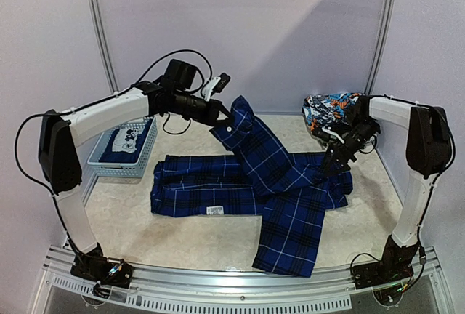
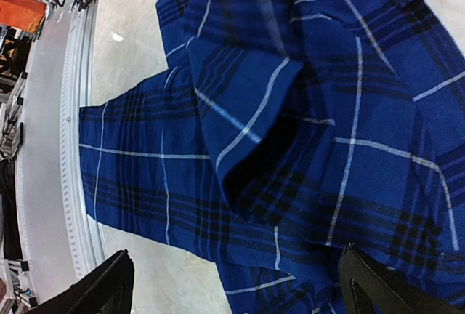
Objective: Fold and stack the mixed laundry pile
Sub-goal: Adjust the rectangle-folded shirt at the center of the board.
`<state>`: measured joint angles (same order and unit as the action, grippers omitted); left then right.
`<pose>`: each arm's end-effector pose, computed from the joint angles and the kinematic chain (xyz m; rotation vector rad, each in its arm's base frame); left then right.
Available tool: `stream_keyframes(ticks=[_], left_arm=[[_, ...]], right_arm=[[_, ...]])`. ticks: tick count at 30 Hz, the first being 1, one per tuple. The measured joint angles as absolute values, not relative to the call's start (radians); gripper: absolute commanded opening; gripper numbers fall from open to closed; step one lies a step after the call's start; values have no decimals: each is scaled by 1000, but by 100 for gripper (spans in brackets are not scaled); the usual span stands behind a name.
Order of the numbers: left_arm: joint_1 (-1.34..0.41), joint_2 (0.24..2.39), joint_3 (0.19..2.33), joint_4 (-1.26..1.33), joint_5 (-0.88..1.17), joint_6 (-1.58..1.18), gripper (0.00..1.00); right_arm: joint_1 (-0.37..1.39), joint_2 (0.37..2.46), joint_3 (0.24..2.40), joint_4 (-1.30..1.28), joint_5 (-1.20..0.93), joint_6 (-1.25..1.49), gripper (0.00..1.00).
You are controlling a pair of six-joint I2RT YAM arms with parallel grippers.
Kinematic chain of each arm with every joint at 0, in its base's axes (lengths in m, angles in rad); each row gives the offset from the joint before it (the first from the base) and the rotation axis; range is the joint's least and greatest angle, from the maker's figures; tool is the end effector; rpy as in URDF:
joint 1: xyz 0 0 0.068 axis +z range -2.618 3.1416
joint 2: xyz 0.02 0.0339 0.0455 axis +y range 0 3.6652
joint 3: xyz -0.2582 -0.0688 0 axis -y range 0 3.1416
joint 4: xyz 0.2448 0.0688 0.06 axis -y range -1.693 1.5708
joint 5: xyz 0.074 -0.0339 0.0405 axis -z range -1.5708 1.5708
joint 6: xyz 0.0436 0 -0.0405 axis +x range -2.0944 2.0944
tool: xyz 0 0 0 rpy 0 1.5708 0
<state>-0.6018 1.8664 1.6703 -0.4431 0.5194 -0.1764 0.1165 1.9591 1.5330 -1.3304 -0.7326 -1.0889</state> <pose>0.3478 -0.2651 0.3049 0.7775 2.1602 -0.9934 0.3401 0.0692 0.2013 -1.4855 2.3330 1.0577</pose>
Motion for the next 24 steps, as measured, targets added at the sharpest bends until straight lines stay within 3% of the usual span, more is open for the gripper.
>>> stream_keyframes(ticks=[8,16,18,22,24], left_arm=[[-588,1853,1619,-400,435,-347,0],[-566,1778,1487,-347,371,-422,0],[-560,1757,1453,-327,357,-440,0],[-549,1739,1424,-303,345,-466,0],[-546,1739,1424,-301,336,-476,0]], right_arm=[[156,1966,1509,-1271,-717,-1091,95],[198,2113,1617,-1251,-733,-1048,72],[199,2142,1626,-1254,-739,-1047,57],[198,2157,1626,-1272,-742,-1049,11],[199,2164,1642,-1294,-743,-1047,0]])
